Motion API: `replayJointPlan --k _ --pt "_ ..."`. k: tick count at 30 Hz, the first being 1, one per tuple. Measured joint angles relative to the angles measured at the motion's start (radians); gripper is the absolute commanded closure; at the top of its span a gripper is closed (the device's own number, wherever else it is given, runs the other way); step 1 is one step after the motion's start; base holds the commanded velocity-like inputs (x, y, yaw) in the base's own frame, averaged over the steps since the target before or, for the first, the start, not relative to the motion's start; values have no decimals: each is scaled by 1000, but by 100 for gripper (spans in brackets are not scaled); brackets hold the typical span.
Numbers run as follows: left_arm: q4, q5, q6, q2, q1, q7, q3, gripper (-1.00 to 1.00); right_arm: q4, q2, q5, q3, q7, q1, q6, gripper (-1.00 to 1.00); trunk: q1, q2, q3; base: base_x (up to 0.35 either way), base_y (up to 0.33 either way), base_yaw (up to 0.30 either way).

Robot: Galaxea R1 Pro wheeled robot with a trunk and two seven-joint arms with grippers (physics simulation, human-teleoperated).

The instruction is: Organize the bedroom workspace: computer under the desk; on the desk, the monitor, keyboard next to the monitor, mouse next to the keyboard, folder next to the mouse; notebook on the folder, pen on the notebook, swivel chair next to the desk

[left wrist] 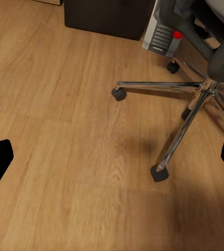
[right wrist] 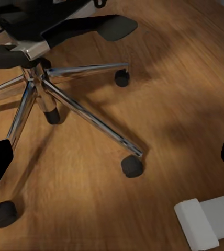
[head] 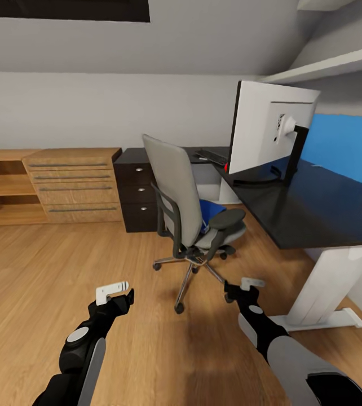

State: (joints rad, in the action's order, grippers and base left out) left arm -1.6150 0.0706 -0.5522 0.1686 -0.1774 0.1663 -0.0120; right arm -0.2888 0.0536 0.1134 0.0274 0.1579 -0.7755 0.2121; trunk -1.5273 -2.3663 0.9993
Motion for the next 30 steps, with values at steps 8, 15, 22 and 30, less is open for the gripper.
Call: replayJointPlan --k 8,15,22,30 --pt "0 0 1 0 0 0 0 -100 -8 3 -5 6 35 0 60 -100 -31 -56 25 0 0 0" --pt "-3 0 2 0 0 0 1 -100 15 -39 -6 5 90 -96 -39 -100 -57 -105 47 0 0 0" --pt "-3 0 0 0 0 0 1 -100 75 -75 2 1 92 -169 -59 -100 -74 -134 71 0 0 0" --pt "10 -1 -6 1 0 0 3 -100 115 -75 -3 4 88 -176 -2 -100 -76 -135 87 0 0 0"
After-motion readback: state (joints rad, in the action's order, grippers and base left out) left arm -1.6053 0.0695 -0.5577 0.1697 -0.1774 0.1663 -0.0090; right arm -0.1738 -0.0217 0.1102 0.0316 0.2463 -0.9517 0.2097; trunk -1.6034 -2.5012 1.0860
